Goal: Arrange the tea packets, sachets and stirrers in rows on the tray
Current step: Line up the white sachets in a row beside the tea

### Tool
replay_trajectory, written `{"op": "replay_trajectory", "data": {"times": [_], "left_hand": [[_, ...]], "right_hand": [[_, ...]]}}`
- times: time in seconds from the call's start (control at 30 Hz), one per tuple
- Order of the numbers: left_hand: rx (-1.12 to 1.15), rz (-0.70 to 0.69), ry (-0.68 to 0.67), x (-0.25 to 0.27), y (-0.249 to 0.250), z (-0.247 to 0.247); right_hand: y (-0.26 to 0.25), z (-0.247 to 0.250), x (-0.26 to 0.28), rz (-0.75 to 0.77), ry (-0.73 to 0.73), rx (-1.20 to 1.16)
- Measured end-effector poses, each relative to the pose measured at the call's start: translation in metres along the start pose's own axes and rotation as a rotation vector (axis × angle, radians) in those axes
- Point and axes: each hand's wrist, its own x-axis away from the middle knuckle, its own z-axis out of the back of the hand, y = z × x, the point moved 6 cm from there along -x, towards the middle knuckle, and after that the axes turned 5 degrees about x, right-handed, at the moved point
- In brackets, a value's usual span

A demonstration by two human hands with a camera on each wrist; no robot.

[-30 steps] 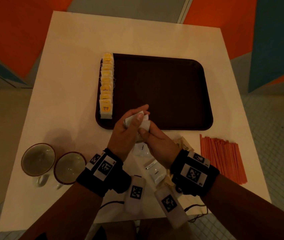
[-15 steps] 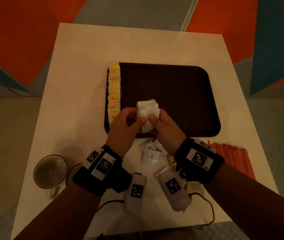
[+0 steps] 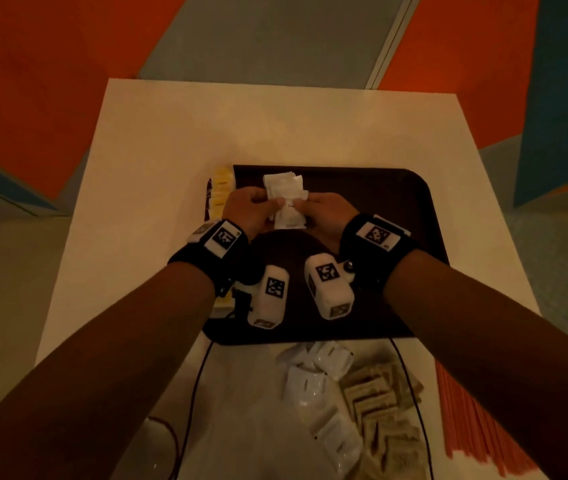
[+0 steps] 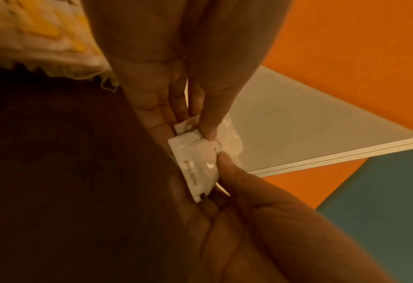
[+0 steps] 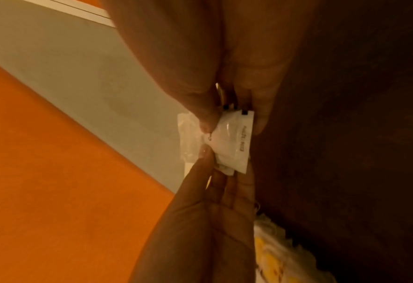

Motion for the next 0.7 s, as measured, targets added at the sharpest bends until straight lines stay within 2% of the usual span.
{"op": "replay_trajectory", "data": {"times": [0.1,0.2,0.27,0.43,0.7], "left_hand": [[-0.205,-0.039,0.024,-0.027,0.002,-0.002],[-0.530,-0.134,0.033,-0.045,0.011,-0.003],[-0.663,-0.163,0.042,-0.056,0.012,-0.002],[-0.840,-0.169,0.059,-0.058,0.016,-0.005],[-0.994,-0.185,0.030,-0.050,0.014,-0.011]], "right_hand": [[0.005,0.005,-0.032,-0.043,0.051,0.121],[0.000,0.005,-0.052,0.011,0.084,0.274],[-0.005,0.005,-0.057,0.043,0.116,0.376],[-0.009,0.003,-0.067,0.091,0.190,0.498],[-0.004,0.004,-0.060,0.152,0.208,0.493]]}}
